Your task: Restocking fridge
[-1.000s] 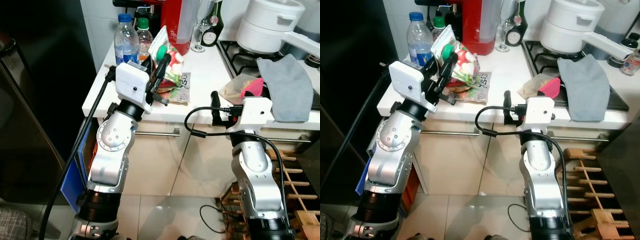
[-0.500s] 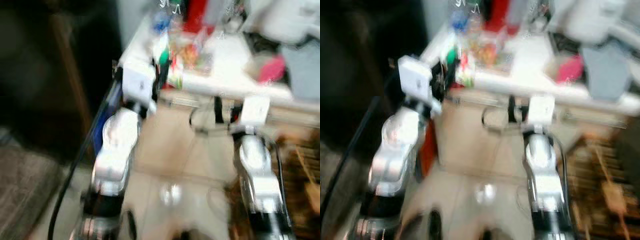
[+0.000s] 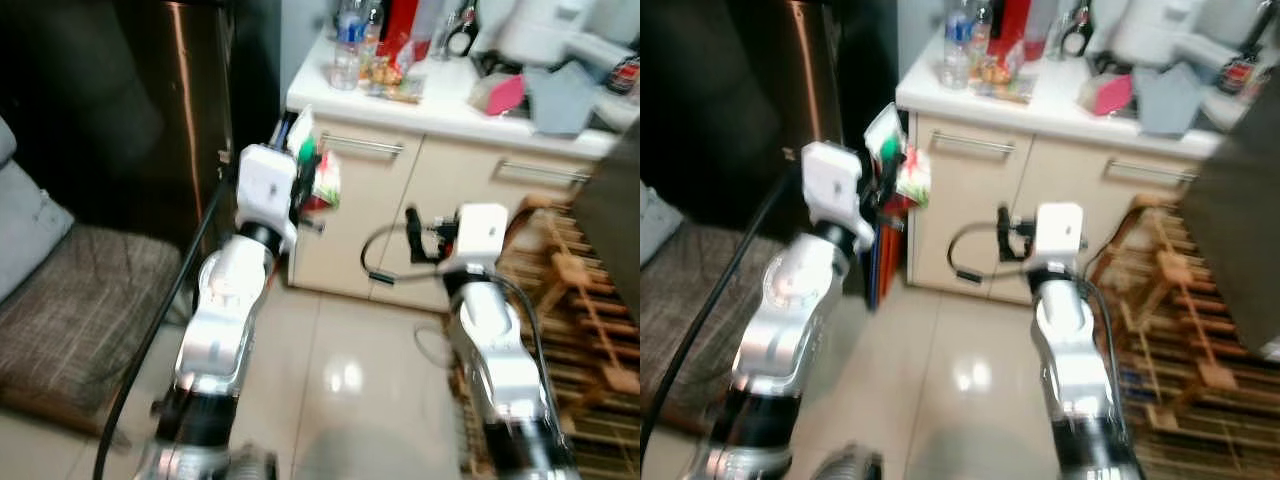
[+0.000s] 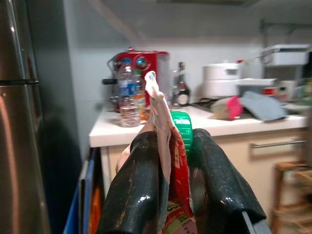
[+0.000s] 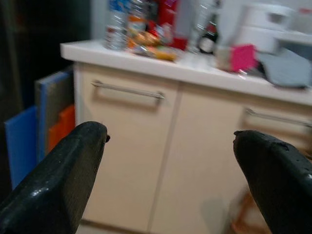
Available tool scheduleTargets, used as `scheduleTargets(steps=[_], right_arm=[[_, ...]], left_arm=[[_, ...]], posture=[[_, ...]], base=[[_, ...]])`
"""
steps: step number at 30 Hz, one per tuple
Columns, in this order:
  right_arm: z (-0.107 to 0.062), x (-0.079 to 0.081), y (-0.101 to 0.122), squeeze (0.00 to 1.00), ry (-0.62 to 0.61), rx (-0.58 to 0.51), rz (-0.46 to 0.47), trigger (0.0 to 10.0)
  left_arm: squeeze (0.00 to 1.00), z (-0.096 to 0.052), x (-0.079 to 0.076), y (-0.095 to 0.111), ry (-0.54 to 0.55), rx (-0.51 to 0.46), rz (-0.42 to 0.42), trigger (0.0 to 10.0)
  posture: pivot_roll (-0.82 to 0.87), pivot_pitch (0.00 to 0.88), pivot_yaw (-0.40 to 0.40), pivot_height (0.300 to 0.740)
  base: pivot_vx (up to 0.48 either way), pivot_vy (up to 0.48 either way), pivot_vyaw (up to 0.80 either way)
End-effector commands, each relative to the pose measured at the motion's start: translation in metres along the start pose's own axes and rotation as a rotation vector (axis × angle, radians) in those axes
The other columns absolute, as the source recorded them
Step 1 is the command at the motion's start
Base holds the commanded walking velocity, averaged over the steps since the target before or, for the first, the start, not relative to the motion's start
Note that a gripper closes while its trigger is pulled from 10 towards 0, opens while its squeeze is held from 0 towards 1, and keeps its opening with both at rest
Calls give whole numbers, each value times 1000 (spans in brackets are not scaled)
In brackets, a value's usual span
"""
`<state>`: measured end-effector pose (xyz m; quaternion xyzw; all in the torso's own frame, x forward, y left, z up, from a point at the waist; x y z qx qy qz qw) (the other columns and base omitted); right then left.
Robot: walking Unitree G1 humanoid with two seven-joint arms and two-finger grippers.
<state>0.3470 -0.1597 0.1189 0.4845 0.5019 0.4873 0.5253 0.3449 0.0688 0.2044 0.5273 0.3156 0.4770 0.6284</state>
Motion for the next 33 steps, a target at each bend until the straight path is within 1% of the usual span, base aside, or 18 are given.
scheduleTargets(steps=[1, 5, 8, 11, 12, 14, 17, 20, 28, 33], right_arm=[[7, 2, 6, 0, -7, -19, 20, 10000], [10, 4, 8, 0, -8, -25, 27, 10000], [9, 3, 4, 0, -11, -22, 23, 10000], [8, 1, 3, 0, -16, -21, 20, 10000], [8, 1, 3, 0, -16, -21, 20, 10000], [6, -2, 0, 0, -22, -15, 13, 10000], [3, -5, -4, 0, -21, -6, 1, 10000], [-4, -14, -15, 0, -45, 28, -1, 10000], [-10, -13, -21, 0, -37, 37, -17, 10000], [-11, -15, -22, 0, -45, 38, -19, 10000]], left_arm=[[0, 4, 8, -1, 29, -4, 1, 10000], [0, 5, 13, -11, 44, 27, 9, 10000], [0, 0, 15, -25, 30, 69, 29, 10000], [0, -5, 15, -37, 22, 97, 33, 10000], [0, -5, 15, -37, 22, 97, 33, 10000], [0, -8, 17, -47, 29, 117, 32, 10000], [0, -12, 19, -51, 36, 123, 31, 10000], [0, -17, 19, -53, 31, 121, 11, 10000], [0, -12, 9, -52, -5, 104, 10, 10000], [0, -9, 10, -51, -14, 101, 7, 10000]], posture=[[18, 0, -43, 740], [14, 0, -29, 740], [1, 0, -13, 740], [-8, 0, -10, 740], [-8, 0, -10, 740], [-11, 0, -9, 740], [-19, 0, -10, 740], [-22, 0, -12, 740], [-37, 0, -4, 740], [-47, 0, 0, 740]], base=[[0, -472, 0], [0, -470, 0], [0, -469, 0], [0, -467, 0], [0, -465, 0], [0, -465, 0], [0, -462, 0], [0, -439, 0], [30, -421, 0], [96, -415, 0]])
Point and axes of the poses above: a point about 5 cm out from each wrist's last joint towards the gripper, its own z axis pointing out of the wrist towards the gripper, its own y axis along the axis of the wrist's last joint, x = y × z, the point moved 4 cm from there along z, pointing out of the wrist towards the gripper, and after that the axes turned 2 degrees about -z, right-handed, at the moved point
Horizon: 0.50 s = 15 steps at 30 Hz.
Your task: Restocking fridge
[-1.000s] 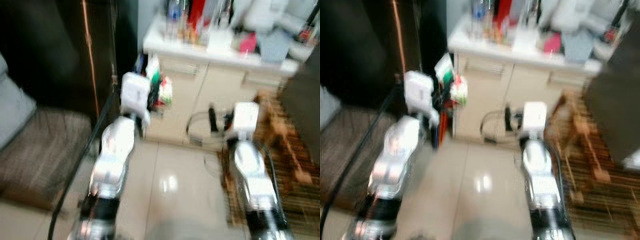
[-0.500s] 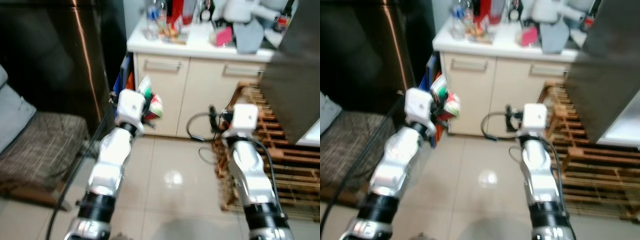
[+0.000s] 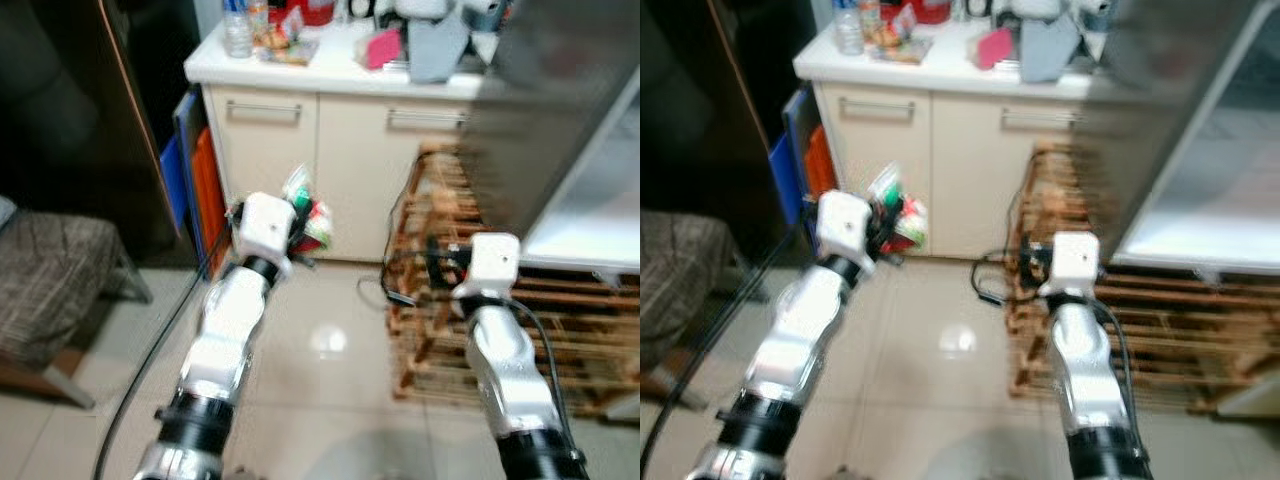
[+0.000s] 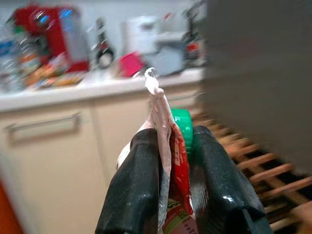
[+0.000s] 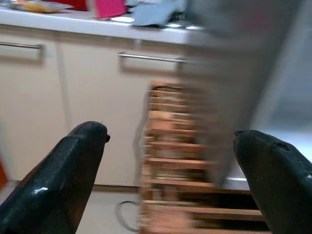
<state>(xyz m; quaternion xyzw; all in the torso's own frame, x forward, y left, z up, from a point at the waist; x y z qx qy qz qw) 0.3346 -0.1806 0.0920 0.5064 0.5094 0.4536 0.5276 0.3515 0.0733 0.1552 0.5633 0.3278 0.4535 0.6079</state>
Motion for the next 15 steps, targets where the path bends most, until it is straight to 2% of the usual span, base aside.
scheduleTargets(steps=[1, 11, 15], right_arm=[[1, 4, 6, 0, 2, -23, 4, 10000], [-1, 2, 6, 0, -9, -28, -3, 10000], [-4, 0, 3, 0, -18, -21, -5, 10000]], left_arm=[[0, 0, 9, -2, 16, 6, 5, 10000], [0, 5, 9, 0, 9, -4, 10, 10000], [0, 8, 10, -2, 14, 0, 9, 10000]], posture=[[-48, 0, 0, 740], [-61, 0, 7, 740], [-64, 0, 7, 740]], base=[[240, -412, 0], [240, -412, 0], [120, -413, 0]])
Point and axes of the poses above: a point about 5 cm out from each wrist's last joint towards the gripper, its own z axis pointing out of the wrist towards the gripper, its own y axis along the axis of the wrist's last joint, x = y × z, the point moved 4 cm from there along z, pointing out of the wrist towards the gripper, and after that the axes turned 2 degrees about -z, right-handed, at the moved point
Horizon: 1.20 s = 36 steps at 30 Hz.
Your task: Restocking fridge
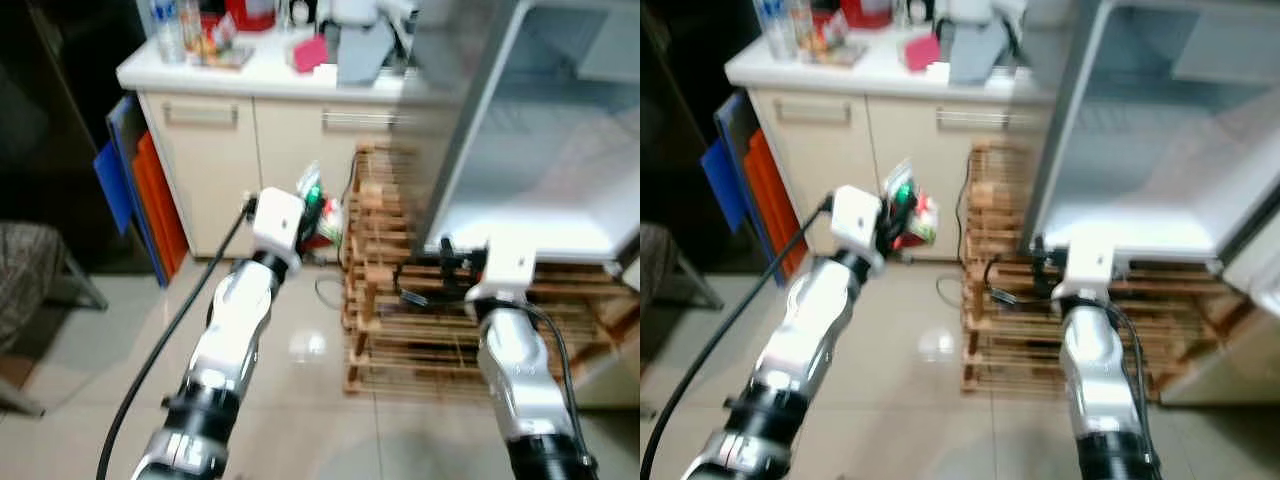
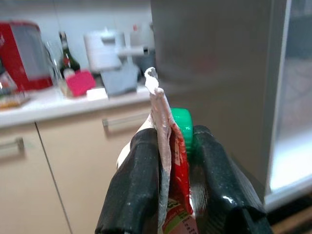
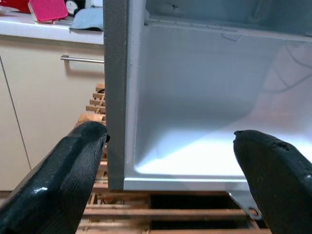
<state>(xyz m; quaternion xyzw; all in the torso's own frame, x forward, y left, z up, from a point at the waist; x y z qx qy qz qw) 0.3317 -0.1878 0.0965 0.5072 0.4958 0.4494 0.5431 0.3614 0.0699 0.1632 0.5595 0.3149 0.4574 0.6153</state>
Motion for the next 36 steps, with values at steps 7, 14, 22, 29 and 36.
scheduleTargets(steps=[7, 14, 22, 29, 36], right_arm=[[-3, 3, -7, 0, -4, 19, 3, 10000], [1, 6, -7, 0, 4, 18, -1, 10000], [6, 11, -3, 0, 21, 4, 3, 10000], [7, 12, -3, 0, 33, -2, 3, 10000], [6, 23, 2, 0, 101, -30, 32, 10000]], left_arm=[[0, -4, 11, -12, 39, 39, -26, 10000], [0, -2, 8, -6, 15, 17, -10, 10000], [0, -1, 11, -5, 16, 13, 3, 10000], [0, -1, 5, -1, -21, -14, 13, 10000], [0, 2, 5, 2, -28, -25, 24, 10000]], posture=[[-63, 0, 7, 740], [-40, 0, -2, 740], [-30, 0, -7, 740], [-32, 0, -5, 740], [-35, 0, -1, 740]], base=[[175, -410, 0], [248, -409, 0], [255, -403, 0], [274, -300, 0], [0, 0, 0]])
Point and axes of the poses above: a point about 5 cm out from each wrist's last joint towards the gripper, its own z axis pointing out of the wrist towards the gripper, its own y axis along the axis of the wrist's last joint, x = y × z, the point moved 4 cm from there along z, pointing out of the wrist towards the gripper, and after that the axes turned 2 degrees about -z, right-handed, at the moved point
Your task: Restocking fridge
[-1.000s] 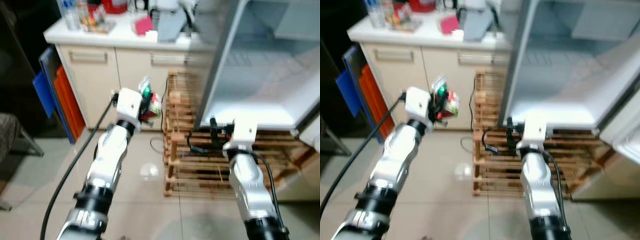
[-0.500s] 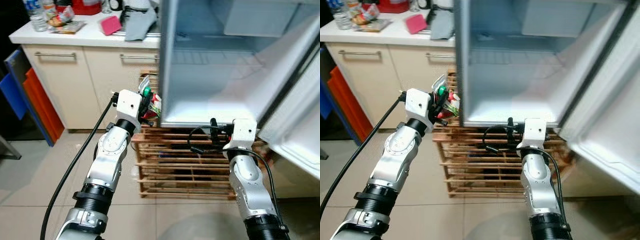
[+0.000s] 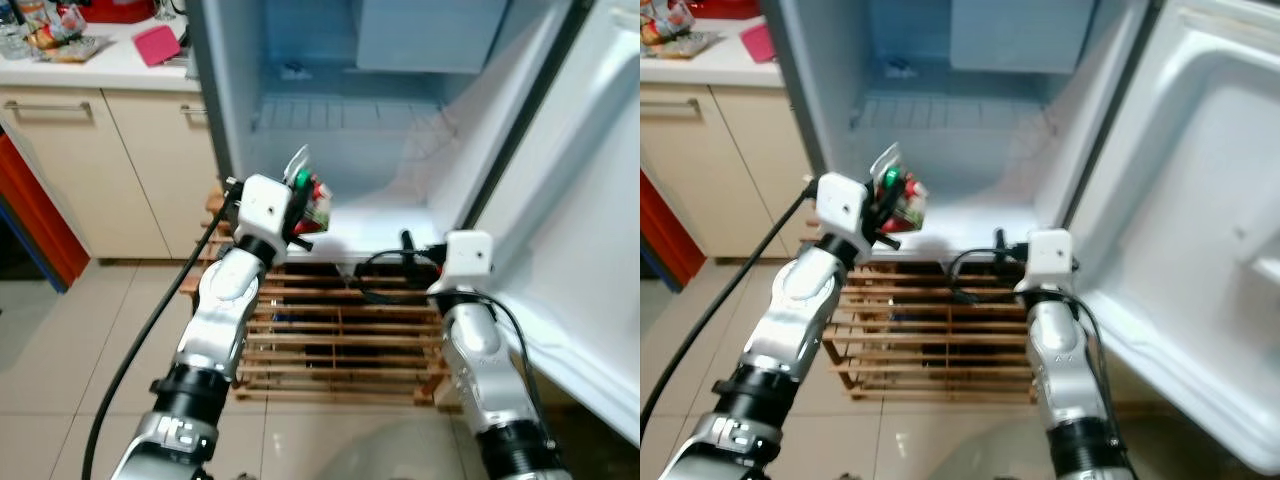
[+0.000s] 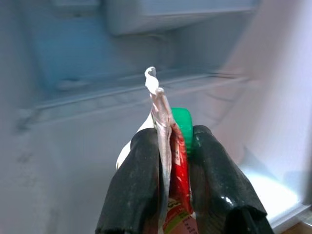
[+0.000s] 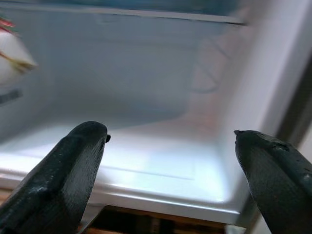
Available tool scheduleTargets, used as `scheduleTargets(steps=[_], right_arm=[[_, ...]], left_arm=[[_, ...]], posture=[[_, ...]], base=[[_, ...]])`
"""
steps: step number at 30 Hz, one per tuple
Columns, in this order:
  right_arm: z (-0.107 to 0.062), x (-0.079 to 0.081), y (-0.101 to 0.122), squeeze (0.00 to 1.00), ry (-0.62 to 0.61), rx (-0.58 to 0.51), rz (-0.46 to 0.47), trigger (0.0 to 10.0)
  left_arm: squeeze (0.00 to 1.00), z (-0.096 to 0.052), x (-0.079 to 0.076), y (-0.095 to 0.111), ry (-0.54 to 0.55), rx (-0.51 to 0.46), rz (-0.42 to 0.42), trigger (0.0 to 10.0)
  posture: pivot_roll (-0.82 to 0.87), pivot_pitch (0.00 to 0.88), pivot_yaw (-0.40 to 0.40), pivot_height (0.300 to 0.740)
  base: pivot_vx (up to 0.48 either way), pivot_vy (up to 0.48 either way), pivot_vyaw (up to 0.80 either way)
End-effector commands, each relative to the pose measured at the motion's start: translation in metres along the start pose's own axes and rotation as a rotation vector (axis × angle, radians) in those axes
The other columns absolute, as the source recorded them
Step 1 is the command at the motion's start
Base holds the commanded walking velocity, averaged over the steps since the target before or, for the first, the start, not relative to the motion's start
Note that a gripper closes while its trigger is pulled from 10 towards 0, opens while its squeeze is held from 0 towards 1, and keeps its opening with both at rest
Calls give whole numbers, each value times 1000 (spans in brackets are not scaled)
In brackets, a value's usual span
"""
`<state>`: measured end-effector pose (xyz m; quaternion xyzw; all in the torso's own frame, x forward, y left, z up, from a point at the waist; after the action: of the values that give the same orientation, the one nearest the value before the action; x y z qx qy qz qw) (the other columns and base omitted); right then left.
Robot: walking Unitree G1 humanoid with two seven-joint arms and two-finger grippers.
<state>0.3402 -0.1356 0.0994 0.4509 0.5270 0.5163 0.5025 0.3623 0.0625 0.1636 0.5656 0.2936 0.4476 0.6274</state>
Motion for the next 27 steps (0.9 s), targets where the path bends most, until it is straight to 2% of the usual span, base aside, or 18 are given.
scheduleTargets(steps=[1, 3, 8, 11, 12, 14, 18, 19, 20, 21, 27], right_arm=[[-3, -25, -3, 0, -68, 16, 15, 10000], [-4, -9, 3, 0, 39, -10, 35, 10000], [-8, -6, -3, 0, 57, 10, 21, 10000], [-9, -24, -13, 0, -39, 51, -74, 10000], [-9, -24, -13, 0, -39, 51, -74, 10000], [-10, -35, -15, 0, -90, 67, -114, 10000], [-9, -23, -1, 0, -4, 9, -59, 10000], [-9, -14, 4, 0, 49, -11, -23, 10000], [-10, 1, 11, 0, 147, -39, 14, 10000], [-10, 5, 14, 0, 172, -45, 24, 10000], [-8, 9, 17, 0, 203, -44, 48, 10000]], left_arm=[[0, -2, 11, 2, 22, -7, 23, 10000], [0, -2, 10, 2, 14, -9, 25, 10000], [0, -2, 7, 2, 2, -10, 32, 10000], [0, -2, 7, 1, 3, -8, 34, 10000], [0, -2, 7, 1, 3, -8, 34, 10000], [0, -3, 8, 1, 5, -7, 33, 10000], [0, -3, 10, 2, 11, -10, 33, 10000], [0, -3, 10, 2, 12, -12, 34, 10000], [0, -3, 11, 4, 16, -17, 37, 10000], [0, -3, 12, 5, 18, -23, 42, 10000], [0, 2, 13, 18, 15, -66, 52, 10000]], posture=[[-36, 0, 0, 740], [-37, 0, 3, 740], [-36, 0, 3, 740], [-38, 0, 2, 740], [-38, 0, 2, 740], [-39, 0, 3, 740], [-41, 0, 2, 740], [-43, 0, 2, 740], [-43, 0, 2, 740], [-46, 0, 2, 740], [-48, 0, 0, 740]], base=[[0, 0, 0], [0, 0, 0], [0, 0, 0], [0, 0, 0], [0, 0, 0], [0, 0, 0], [0, 0, 0], [0, 0, 0], [0, 0, 0], [0, 0, 0], [0, 0, 0]])
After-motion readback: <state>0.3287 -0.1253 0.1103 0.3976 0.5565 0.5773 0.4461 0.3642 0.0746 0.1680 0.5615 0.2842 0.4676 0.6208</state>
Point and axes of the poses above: a point about 5 cm out from each wrist's last joint towards the gripper, its own z axis pointing out of the wrist towards the gripper, its own y axis along the axis of the wrist's last joint, x = y × z, the point moved 4 cm from there along z, pointing out of the wrist towards the gripper, and after that the axes turned 2 degrees about -z, right-handed, at the moved point
